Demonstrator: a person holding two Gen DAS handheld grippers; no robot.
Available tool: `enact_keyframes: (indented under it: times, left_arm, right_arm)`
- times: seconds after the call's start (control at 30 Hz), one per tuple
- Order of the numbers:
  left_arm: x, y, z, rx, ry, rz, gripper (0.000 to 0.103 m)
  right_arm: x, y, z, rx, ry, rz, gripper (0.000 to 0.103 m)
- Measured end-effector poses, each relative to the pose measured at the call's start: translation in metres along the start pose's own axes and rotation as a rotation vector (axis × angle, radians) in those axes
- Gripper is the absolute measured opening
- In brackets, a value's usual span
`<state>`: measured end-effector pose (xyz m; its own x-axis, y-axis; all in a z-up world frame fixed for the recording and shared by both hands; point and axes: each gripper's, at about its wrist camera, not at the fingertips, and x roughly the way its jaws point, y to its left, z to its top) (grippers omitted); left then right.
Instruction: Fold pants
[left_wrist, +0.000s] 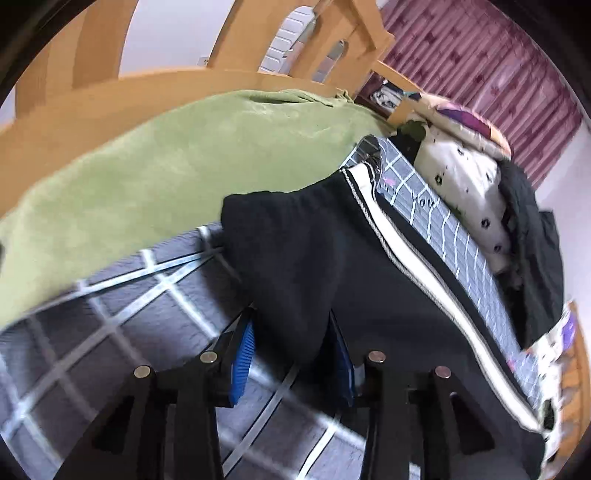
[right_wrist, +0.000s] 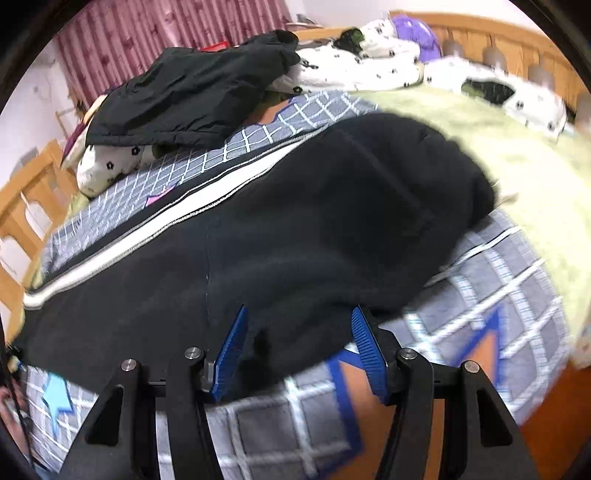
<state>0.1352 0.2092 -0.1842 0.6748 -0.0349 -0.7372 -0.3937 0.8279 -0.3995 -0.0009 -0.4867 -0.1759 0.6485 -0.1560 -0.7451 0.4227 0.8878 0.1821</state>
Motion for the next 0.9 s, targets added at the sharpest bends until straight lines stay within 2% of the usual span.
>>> enact_keyframes:
  times: [0.1, 0.13, 0.23, 0.3, 0.43, 0.57, 0.7, 0.73, 0.8, 0.9]
  left_arm:
    - [-0.017, -0.009, -0.008, 0.071, 0.046, 0.026, 0.037]
    - [-0.025, -0.012, -0.01, 0.095, 0.048, 0.025, 0.037]
    - [-0.062, -0.026, -0.021, 0.164, 0.011, 0.017, 0.037]
    - [-0.089, -0.039, -0.028, 0.212, -0.002, -0.026, 0.037]
    - [-0.136, -0.073, -0.03, 0.32, -0.022, -0.097, 0.037]
    - [-0.181, -0.113, -0.012, 0.382, -0.086, -0.109, 0.037]
    - [-0.203, -0.139, 0.015, 0.375, -0.13, -0.135, 0.038]
    - [-0.203, -0.142, 0.021, 0.37, -0.145, -0.125, 0.05]
    - [-0.195, -0.149, 0.033, 0.366, -0.178, -0.128, 0.069]
    - [-0.163, -0.154, 0.043, 0.413, -0.197, -0.127, 0.07]
  right_arm:
    - [-0.024, -0.002, 0.0, -0.044, -0.015, -0.051, 0.058]
    - [-0.031, -0.003, 0.001, -0.046, -0.017, -0.042, 0.057]
    - [-0.061, -0.005, 0.003, -0.034, -0.099, -0.029, 0.056]
    - [-0.082, -0.004, 0.006, -0.031, -0.151, -0.011, 0.054]
    - [-0.108, 0.006, 0.019, -0.02, -0.138, 0.081, 0.054]
    - [-0.133, 0.035, 0.037, -0.076, -0.171, 0.144, 0.054]
    - [-0.161, 0.074, 0.068, -0.147, -0.252, 0.177, 0.059]
    - [-0.164, 0.083, 0.076, -0.159, -0.271, 0.185, 0.065]
    - [-0.163, 0.1, 0.091, -0.175, -0.295, 0.204, 0.068]
    - [-0.142, 0.13, 0.111, -0.196, -0.282, 0.247, 0.068]
